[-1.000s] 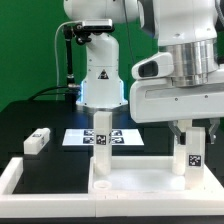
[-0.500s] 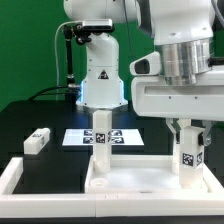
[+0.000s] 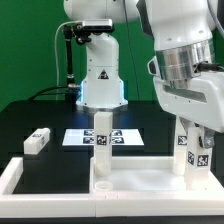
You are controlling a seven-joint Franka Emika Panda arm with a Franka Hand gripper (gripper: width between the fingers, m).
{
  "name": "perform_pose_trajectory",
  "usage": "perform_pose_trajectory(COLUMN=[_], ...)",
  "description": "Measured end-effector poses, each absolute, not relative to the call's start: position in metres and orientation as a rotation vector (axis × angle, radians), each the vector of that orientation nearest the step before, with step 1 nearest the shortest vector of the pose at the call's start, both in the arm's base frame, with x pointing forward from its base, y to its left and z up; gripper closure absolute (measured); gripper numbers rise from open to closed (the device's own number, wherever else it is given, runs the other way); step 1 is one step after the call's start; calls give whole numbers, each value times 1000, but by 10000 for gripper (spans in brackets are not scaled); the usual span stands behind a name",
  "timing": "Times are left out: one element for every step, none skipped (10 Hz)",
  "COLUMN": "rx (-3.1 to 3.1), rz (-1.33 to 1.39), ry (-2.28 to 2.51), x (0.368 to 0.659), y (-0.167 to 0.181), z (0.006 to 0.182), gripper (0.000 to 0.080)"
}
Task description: Assemble desk
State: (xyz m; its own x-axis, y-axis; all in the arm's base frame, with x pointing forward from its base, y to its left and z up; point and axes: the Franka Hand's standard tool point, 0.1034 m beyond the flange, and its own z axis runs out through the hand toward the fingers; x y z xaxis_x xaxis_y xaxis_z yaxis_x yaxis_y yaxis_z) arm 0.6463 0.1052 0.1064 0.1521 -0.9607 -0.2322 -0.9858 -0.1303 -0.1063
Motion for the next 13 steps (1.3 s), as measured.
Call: perform_pose_trajectory(rx=[-2166,-2087,-2006,-1877,-1755,-1660,-1602,-1538,-1462,-1435,-1455,-1462,-1467], rz=[163,182,187,192,196,180,153,148,140,134,131,131,131], ry=[1932,2013,2087,2180,2268,2327,2358,2401,2445,2460,2448,2443,2441], x=[646,646,647,648,649,651,651,652,654,655,655,655,654], y=[106,107,107,106,106,107,106,105,104,103,103,104,105], z=[106,106,106,106,106,107,108,108,108,108,108,108,107], gripper=[502,503,503,503,503,502,501,501,501,501,497,497,274])
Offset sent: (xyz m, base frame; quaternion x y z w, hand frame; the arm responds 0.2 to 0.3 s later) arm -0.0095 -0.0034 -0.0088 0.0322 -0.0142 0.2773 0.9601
